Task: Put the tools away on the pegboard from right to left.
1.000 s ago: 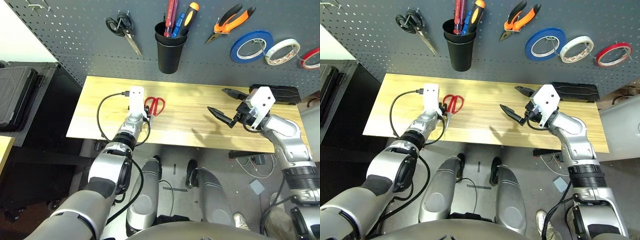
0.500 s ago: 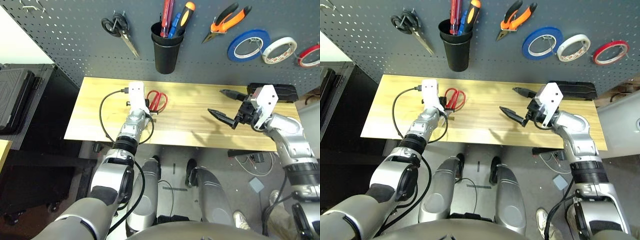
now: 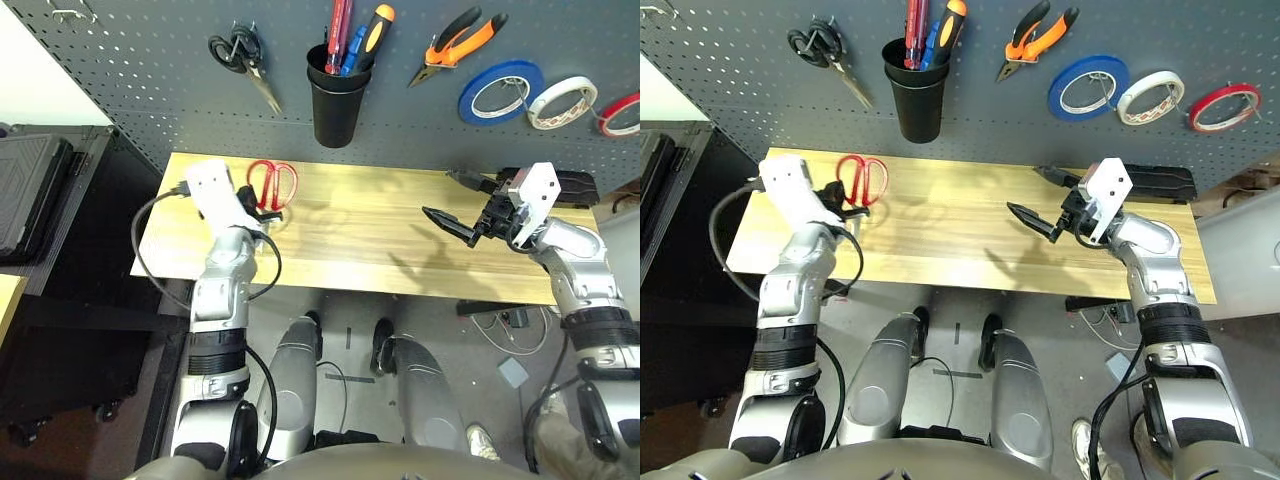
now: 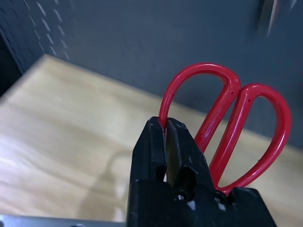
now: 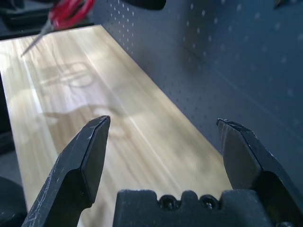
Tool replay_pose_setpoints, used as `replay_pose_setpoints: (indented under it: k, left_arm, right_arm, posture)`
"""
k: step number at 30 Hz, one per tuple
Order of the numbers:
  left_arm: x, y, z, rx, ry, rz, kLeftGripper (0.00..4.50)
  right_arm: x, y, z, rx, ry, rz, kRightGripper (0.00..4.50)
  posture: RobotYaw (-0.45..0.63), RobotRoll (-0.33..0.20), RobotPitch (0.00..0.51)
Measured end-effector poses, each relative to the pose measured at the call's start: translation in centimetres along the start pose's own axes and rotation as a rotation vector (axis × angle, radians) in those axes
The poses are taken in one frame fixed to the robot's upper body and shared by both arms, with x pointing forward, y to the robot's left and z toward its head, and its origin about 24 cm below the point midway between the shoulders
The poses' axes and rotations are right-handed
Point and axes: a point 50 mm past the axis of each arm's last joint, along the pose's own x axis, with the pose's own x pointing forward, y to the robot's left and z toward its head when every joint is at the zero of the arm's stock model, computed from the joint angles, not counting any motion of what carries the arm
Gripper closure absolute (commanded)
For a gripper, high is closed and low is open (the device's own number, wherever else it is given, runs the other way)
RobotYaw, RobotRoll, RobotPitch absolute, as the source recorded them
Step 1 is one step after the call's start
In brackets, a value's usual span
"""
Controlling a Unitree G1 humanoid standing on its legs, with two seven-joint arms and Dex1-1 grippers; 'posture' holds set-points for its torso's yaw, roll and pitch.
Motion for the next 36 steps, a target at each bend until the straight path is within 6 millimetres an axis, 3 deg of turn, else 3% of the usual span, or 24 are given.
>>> replay_pose_setpoints:
  k: [3,6,13,22,36]
  left_arm:
    - [0.1,0.6,2.7,-0.017,-0.093,-0.015,4.48]
    - [-0.1,0.1,5.0,-0.04,-0.171,-0.07,4.48]
    - [-0.5,-0.9,7.8,-0.079,-0.249,-0.156,4.48]
    - [-0.6,-0.4,8.3,-0.107,-0.25,-0.158,4.48]
    - [-0.9,-0.4,9.4,-0.167,-0.295,-0.195,4.48]
  right_arm:
    - [0.0,-0.6,0.5,-0.013,-0.029,-0.001,0.0]
    - [-0.3,-0.9,0.3,-0.004,-0.037,-0.006,0.0]
    - [-0.4,-1.5,0.5,-0.014,-0.063,-0.022,0.0]
    - [-0.6,-1.8,0.8,-0.02,-0.092,-0.018,0.0]
    - [-0.5,-2.0,3.4,0.006,-0.299,0.063,0.0]
  posture:
    - [0.35,0.0,0.269]
    - [0.35,0.0,0.266]
    - [0.35,0.0,0.257]
    - [0.35,0.0,0.253]
    - [0.35,0.0,0.253]
